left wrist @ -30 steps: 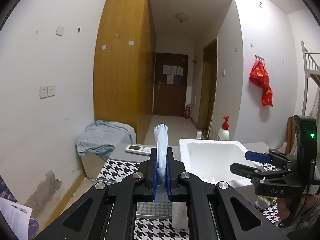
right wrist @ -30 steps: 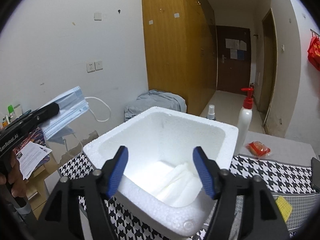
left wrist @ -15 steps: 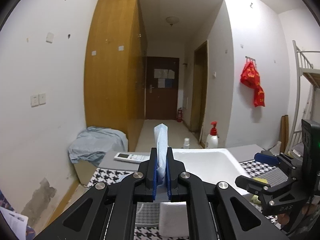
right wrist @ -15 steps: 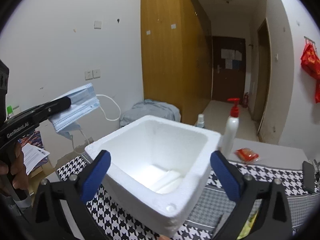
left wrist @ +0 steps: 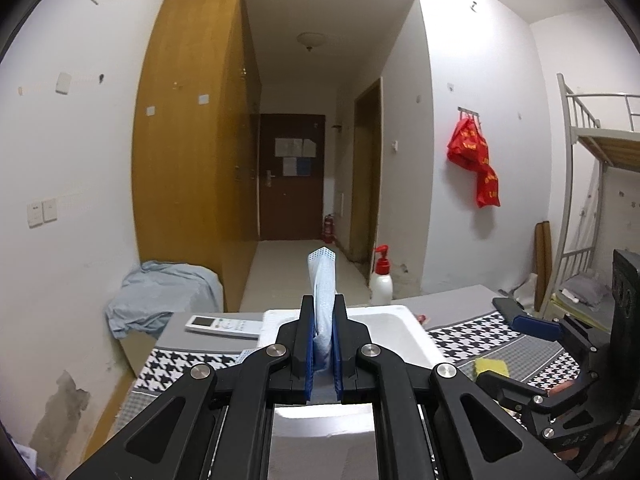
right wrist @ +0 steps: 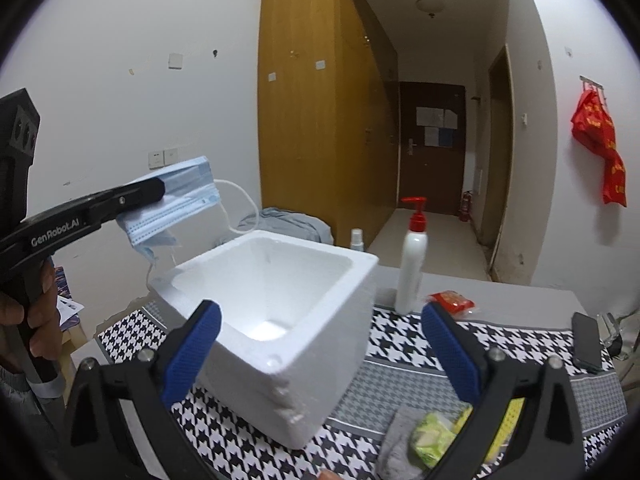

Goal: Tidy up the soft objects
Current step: 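Lower the blue mask into the foam box and open the left gripper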

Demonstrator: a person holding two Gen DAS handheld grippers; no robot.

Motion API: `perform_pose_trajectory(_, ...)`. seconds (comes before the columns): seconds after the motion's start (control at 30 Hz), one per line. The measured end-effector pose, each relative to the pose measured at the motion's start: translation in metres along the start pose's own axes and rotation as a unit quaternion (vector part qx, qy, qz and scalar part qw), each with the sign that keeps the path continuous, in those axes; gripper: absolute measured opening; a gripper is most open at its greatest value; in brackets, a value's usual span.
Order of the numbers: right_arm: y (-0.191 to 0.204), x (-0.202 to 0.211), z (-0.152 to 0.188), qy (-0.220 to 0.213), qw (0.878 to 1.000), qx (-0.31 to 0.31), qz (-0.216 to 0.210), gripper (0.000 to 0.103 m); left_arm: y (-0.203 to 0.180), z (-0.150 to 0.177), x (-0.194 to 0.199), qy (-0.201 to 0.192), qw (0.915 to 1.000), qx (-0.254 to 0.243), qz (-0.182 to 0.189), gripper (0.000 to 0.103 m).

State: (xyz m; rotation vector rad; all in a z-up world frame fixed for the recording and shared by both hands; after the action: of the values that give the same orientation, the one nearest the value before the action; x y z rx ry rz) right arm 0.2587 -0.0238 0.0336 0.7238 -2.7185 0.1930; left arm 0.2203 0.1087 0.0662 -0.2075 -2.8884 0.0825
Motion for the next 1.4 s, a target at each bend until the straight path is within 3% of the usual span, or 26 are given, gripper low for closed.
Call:
perform_pose_trajectory(0.27, -0.023, 0.007, 0.007, 0.0, 1.0, -0.013, 0.024, 0.102, -0.017, 0.005, -0.024, 0.018, 0.9995, -0.004, 0.027, 0.008)
perform_pose_trajectory(0.63, -0.045, 0.006, 0.019, 0.012, 0.999, -0.027, 0.045, 0.102, -0.022, 0.025, -0.055, 0.063, 0.9978, 0.004, 0.023, 0.01)
perform_pose_trajectory(0.7, -0.048, 0.005, 0.02, 0.013, 0.998, -0.029, 0.046, 0.102, -0.022, 0.03, -0.061, 0.073, 0.9971, 0.005, 0.019, 0.016)
perform_pose_trajectory(0.77, -0.049, 0.007, 0.022, 0.013, 0.998, -0.031, 0.047, 0.102, -0.022, 0.033, -0.064, 0.08, 0.9966, 0.005, 0.018, 0.045)
perform_pose_trajectory(0.83, -0.052, 0.007, 0.023, 0.014, 0.998, -0.033, 0.049, 0.102, -0.02, 0.035, -0.066, 0.081, 0.9966, 0.011, 0.013, 0.059)
perform_pose_trajectory(0.9, -0.054, 0.007, 0.024, 0.014, 0.998, -0.036, 0.051, 0.102, -0.018, 0.037, -0.067, 0.084, 0.9964, 0.016, 0.008, 0.06)
perform_pose_trajectory(0.93, -0.056, 0.008, 0.024, 0.013, 0.998, -0.039, 0.052, 0.102, -0.017, 0.037, -0.067, 0.084, 0.9963, 0.018, 0.006, 0.066)
perform_pose_trajectory(0.97, -0.057, 0.008, 0.024, 0.012, 0.998, -0.042, 0.052, 0.102, -0.016, 0.037, -0.067, 0.082, 0.9964, 0.02, 0.006, 0.081)
perform_pose_trajectory(1.07, -0.06, 0.009, 0.025, 0.013, 0.998, -0.044, 0.053, 0.102, -0.013, 0.03, -0.06, 0.06, 0.9978, 0.027, -0.008, 0.101)
perform_pose_trajectory(1.4, -0.057, 0.016, 0.022, 0.008, 0.998, -0.038, 0.054, 0.102, -0.016, 0.018, -0.038, 0.037, 0.9989, 0.01, -0.026, 0.102)
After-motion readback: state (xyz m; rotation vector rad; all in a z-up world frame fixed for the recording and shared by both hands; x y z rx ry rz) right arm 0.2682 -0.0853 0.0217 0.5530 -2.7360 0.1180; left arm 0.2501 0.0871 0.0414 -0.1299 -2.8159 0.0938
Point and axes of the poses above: each gripper's, at about its wrist camera, not at the fingertips, and x roughly against the way its jaws point, y to its left, z to its underside, the point moved 9 cm from there along -x, roughly the way its jaws point, and after that the axes turned 12 degrees about z, right-handed, at the moved point
